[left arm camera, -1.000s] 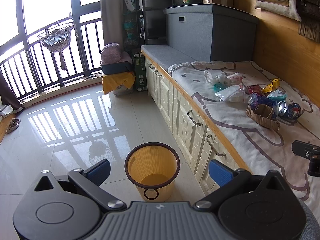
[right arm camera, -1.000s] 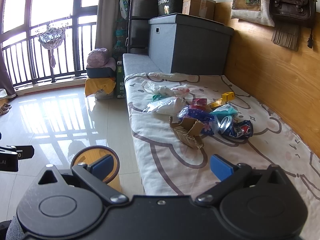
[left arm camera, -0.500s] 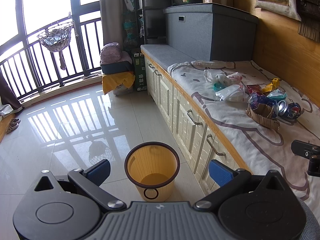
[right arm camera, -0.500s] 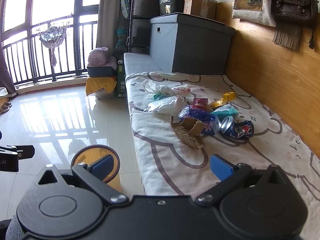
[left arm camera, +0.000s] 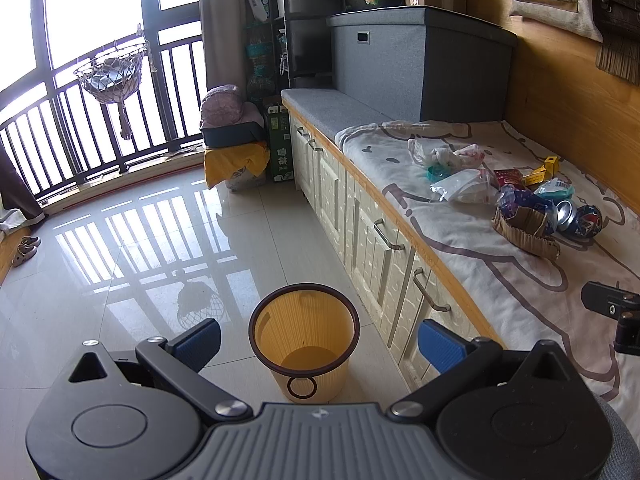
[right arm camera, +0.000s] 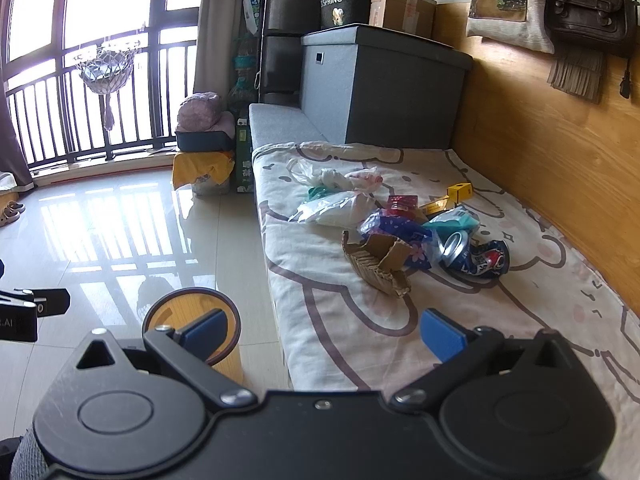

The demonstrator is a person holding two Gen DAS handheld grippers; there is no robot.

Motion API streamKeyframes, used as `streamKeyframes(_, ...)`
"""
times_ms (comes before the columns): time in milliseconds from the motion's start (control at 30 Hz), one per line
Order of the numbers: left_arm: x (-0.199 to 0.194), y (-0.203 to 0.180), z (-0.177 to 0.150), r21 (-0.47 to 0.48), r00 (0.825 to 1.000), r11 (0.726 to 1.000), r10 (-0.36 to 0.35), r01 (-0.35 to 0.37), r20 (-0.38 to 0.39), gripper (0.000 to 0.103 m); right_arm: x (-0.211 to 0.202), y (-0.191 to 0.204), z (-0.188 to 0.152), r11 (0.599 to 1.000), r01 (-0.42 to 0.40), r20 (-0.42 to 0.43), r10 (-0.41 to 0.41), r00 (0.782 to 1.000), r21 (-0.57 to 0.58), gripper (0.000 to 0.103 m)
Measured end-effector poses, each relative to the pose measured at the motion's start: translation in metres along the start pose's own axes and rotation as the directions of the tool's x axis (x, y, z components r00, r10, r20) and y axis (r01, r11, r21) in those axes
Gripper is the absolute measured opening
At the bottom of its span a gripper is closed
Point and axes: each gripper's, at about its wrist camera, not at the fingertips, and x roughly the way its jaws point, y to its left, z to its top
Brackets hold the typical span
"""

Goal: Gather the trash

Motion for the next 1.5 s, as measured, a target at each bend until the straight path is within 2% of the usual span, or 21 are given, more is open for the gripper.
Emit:
streamKeyframes(1100, 0.000, 0.000, 0.000, -0.003, 1.000, 1.000, -0.003, 0.003, -0.004, 0.103, 0.008, 0.003, -0.004, 1.000, -0.006, -0.005, 0.006, 1.000, 0.009, 0.103)
streamKeyframes(1500, 0.007, -0.006, 0.007, -0.013, 1.000, 1.000, 0.003, -0.003, -0.022, 0.103, 0.011, -0.040, -0.006, 0.996, 0.036, -0.017, -0.035, 0.999, 0.085, 0.103)
